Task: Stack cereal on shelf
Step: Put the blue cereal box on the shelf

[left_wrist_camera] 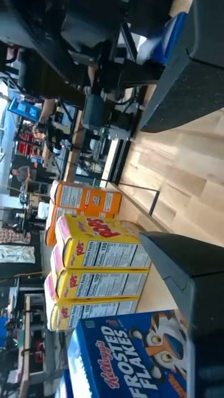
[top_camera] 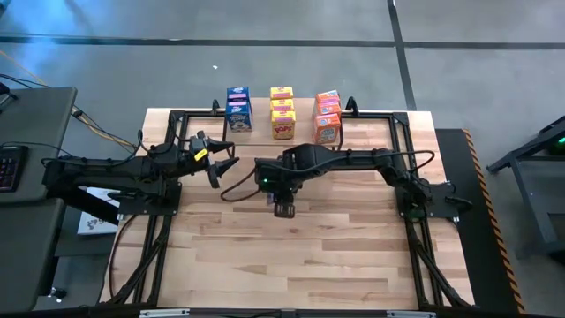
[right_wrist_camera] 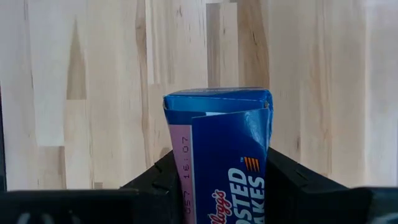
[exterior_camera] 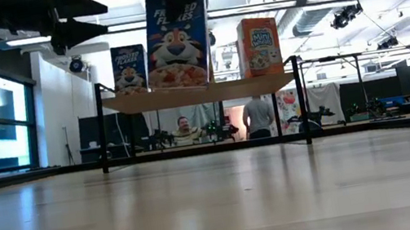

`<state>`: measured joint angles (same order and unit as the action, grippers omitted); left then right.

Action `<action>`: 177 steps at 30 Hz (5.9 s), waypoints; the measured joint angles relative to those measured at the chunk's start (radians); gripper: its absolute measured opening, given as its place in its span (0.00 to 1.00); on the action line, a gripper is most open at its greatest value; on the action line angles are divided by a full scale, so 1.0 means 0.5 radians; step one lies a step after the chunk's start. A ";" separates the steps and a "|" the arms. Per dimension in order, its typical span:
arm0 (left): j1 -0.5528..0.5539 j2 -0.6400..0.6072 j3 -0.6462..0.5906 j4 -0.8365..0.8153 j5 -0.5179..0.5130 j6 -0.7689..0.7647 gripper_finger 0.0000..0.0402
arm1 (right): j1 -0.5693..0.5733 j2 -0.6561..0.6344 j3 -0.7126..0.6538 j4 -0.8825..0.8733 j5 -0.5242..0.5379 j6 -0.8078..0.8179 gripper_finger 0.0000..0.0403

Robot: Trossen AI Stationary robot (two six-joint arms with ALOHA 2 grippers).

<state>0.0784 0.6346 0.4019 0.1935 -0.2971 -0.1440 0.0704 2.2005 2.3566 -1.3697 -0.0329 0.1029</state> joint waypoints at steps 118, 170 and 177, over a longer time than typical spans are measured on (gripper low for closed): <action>-0.132 0.875 0.000 0.560 0.512 0.238 0.40 | -0.204 -0.050 -0.002 0.278 -0.196 -0.231 0.64; 0.786 0.280 -0.318 0.658 0.686 0.377 0.40 | -0.004 -1.490 -2.293 2.222 0.005 0.066 0.64; 0.884 0.282 -0.319 0.665 0.755 0.399 0.40 | 0.089 -1.482 -2.325 2.281 0.110 0.070 0.64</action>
<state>0.5204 0.7757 0.2424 0.5259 0.0805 0.0555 0.1151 1.4593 1.1938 -0.2292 0.0222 0.1377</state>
